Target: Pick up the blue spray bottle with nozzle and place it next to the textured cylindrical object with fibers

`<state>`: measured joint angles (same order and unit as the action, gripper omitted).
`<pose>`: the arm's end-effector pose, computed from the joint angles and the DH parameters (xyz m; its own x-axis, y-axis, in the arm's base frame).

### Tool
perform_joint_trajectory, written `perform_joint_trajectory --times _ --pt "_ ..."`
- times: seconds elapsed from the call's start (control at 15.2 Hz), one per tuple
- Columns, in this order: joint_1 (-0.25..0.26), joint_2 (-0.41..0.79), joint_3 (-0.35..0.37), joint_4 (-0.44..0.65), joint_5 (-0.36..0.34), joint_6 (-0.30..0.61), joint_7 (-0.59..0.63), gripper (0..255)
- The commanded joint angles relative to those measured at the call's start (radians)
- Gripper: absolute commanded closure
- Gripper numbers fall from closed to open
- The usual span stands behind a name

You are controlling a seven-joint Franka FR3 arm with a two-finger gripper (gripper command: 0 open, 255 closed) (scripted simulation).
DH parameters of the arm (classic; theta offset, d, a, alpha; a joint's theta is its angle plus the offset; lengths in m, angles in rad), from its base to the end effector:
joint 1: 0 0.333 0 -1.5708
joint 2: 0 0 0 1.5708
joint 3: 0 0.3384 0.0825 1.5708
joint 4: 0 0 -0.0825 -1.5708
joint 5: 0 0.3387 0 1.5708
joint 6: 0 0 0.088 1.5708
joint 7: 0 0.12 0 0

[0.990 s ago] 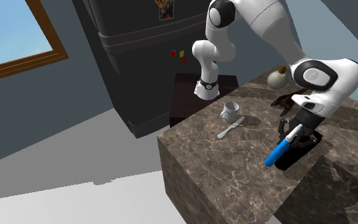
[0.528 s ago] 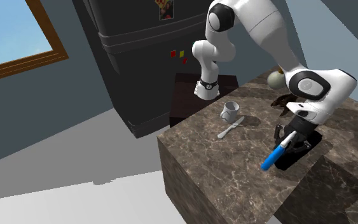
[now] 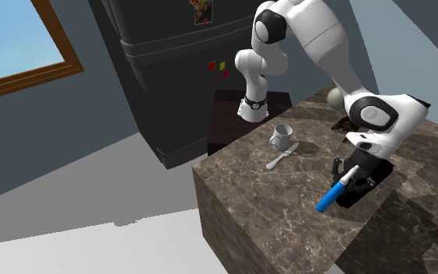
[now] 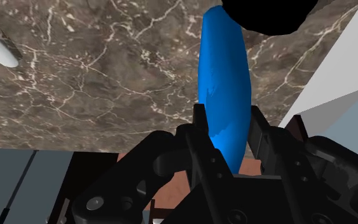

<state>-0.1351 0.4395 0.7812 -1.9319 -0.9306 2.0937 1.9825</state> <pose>0.5135 0.2817 0.3484 0.5954 -0.6640 0.4523 -0.7446 -0.6675 0.0002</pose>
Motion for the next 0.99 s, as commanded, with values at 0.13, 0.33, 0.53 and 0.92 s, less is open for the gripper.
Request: perform_joint_trajectory --times 0.13,0.33,0.53,0.92 --pt "0.001 0.001 0.001 -0.002 0.000 0.002 0.001 255" --pt "0.000 0.001 0.001 -0.002 0.000 0.002 0.001 0" --pt "0.000 0.001 0.001 -0.002 0.000 0.002 0.001 0" --pt "-0.006 -0.076 0.055 0.013 0.087 -0.062 -0.042 0"
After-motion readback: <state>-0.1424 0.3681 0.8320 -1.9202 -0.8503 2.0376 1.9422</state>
